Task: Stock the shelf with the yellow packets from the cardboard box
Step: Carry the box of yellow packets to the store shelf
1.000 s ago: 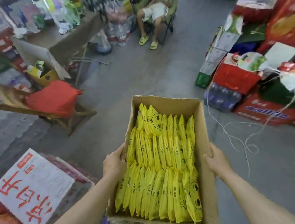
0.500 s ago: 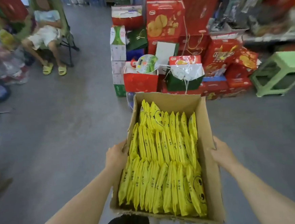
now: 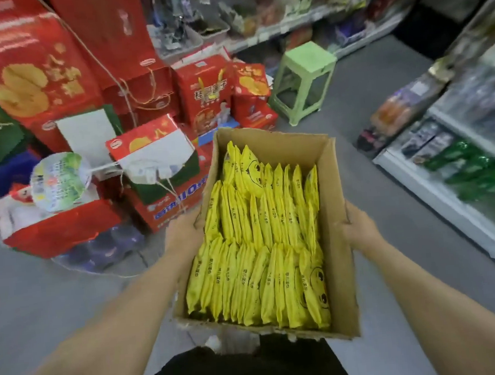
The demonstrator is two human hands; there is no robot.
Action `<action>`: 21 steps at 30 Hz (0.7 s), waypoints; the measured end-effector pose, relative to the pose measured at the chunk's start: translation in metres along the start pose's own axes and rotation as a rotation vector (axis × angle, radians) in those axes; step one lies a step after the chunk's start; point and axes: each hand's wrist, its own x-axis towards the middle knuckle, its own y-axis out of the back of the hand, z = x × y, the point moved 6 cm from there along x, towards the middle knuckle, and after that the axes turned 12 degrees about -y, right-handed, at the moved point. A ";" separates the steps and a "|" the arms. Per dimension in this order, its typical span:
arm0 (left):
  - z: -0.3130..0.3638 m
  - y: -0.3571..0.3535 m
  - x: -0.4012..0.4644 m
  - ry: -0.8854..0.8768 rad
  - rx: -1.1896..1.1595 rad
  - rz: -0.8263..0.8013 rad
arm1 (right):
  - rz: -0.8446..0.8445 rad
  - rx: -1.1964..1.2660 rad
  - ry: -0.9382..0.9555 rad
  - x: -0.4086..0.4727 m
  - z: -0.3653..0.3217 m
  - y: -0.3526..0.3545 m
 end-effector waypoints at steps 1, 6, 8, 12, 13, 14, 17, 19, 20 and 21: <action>0.014 -0.005 0.028 -0.026 0.001 -0.022 | 0.006 0.013 -0.011 0.020 -0.001 0.013; 0.080 -0.044 0.169 -0.110 -0.019 -0.083 | 0.024 0.088 -0.075 0.133 -0.004 0.070; 0.100 -0.056 0.209 -0.126 -0.047 -0.074 | 0.017 0.103 -0.073 0.171 -0.008 0.086; 0.147 -0.085 0.304 -0.104 -0.091 -0.092 | 0.019 0.150 -0.133 0.255 -0.022 0.140; 0.158 -0.091 0.330 -0.106 -0.090 -0.103 | 0.016 0.152 -0.144 0.276 -0.027 0.153; 0.168 -0.098 0.355 -0.110 -0.081 -0.116 | 0.015 0.139 -0.156 0.295 -0.034 0.168; 0.196 -0.117 0.435 -0.115 -0.049 -0.130 | 0.015 0.110 -0.192 0.359 -0.048 0.207; 0.210 -0.131 0.488 -0.128 -0.052 -0.147 | 0.019 0.139 -0.203 0.404 -0.059 0.229; 0.216 -0.138 0.515 -0.137 -0.060 -0.162 | 0.034 0.156 -0.207 0.425 -0.066 0.241; 0.220 -0.146 0.543 -0.141 -0.070 -0.178 | 0.055 0.171 -0.209 0.446 -0.073 0.252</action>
